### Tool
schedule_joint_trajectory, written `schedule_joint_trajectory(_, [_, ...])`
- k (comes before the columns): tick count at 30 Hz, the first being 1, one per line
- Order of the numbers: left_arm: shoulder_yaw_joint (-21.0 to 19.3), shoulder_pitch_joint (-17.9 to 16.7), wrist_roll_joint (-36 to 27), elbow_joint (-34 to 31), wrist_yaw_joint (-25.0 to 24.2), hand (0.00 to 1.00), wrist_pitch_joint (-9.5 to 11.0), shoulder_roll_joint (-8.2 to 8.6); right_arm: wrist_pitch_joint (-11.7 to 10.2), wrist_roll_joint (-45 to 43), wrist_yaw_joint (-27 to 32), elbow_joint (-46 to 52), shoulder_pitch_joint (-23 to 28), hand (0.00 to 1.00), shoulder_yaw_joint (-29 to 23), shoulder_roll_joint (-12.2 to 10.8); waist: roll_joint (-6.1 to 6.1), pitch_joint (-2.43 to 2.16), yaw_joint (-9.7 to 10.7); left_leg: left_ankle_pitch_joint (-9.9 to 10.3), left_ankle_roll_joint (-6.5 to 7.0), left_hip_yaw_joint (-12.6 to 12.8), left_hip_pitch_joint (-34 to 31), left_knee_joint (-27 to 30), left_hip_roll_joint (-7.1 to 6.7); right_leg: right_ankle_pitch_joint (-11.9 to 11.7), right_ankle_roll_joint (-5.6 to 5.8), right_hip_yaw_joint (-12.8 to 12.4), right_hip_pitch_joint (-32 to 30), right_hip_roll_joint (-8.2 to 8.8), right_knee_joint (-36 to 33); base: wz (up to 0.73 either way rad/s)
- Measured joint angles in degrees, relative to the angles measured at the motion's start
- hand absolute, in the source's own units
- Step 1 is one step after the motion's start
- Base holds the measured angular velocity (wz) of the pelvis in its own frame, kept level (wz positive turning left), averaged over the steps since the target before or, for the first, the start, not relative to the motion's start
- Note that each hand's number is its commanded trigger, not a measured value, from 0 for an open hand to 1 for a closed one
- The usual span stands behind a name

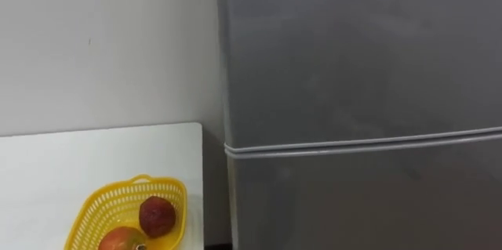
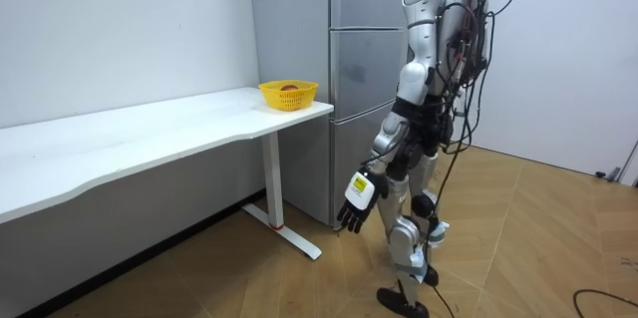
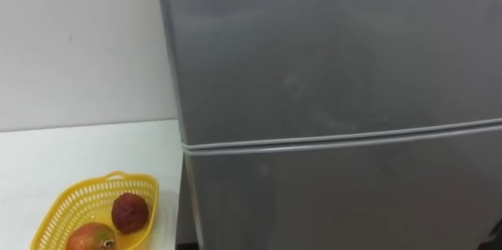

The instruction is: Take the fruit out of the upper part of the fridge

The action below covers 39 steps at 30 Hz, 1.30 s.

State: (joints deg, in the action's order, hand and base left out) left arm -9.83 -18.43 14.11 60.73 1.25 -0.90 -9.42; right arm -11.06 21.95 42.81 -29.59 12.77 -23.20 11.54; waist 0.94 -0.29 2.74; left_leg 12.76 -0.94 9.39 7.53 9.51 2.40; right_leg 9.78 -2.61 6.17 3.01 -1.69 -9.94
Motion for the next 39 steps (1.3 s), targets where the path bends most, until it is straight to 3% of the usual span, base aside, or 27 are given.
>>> schedule_joint_trajectory(7, [-0.8,-2.1,0.1,-0.2,0.4,0.0,-0.6,-0.05,2.2,2.3,-5.1,-22.5,-0.2,0.0,2.0,-0.9,0.34,0.01,0.2,0.0,0.01,-0.3,1.2,0.0,-0.29,0.8,0.26,0.7,1.8,0.71,0.2,0.08])
schedule_joint_trajectory(12, [-0.7,-2.6,0.0,-0.2,0.1,0.0,-1.5,0.18,6.1,5.4,-11.0,-34.3,0.0,0.0,4.0,-1.7,0.29,0.08,0.0,0.0,0.01,-0.3,1.2,0.0,-0.39,1.2,0.28,1.7,1.9,1.03,-0.1,0.08])
schedule_joint_trajectory(17, [-1.3,-2.4,0.1,-0.5,-1.1,0.0,-1.8,0.41,7.4,4.7,-17.6,-38.2,0.0,0.0,4.0,-1.9,0.0,0.26,0.0,0.0,0.01,-1.5,1.1,0.1,-0.54,1.2,0.32,2.1,2.1,1.13,-0.1,0.07])
schedule_joint_trajectory(24, [-1.3,-2.6,0.7,-0.5,-2.1,0.0,-4.9,2.04,11.2,-1.4,-27.3,-41.8,0.7,0.0,7.7,-2.7,-0.1,0.25,-0.2,0.0,0.01,-2.5,1.1,0.0,-0.74,1.3,0.39,3.5,2.2,1.5,0.0,0.07])
schedule_joint_trajectory(29, [-1.2,-2.4,0.6,0.1,-2.5,0.0,-5.8,2.04,12.6,-7.3,-31.0,-42.6,0.9,0.0,12.5,-2.8,-0.13,0.26,-1.6,0.0,0.01,-2.6,1.4,0.0,-0.78,1.3,0.44,3.4,2.9,1.54,0.2,0.01])
schedule_joint_trajectory(39, [1.4,-1.0,0.6,1.2,-3.6,0.0,-7.3,2.2,15.0,-18.3,-35.6,-44.2,-1.0,0.0,17.5,-2.8,-0.29,0.32,-1.7,0.0,0.01,-3.4,2.2,0.1,-0.97,1.5,0.62,3.5,4.0,1.61,0.1,0.03])
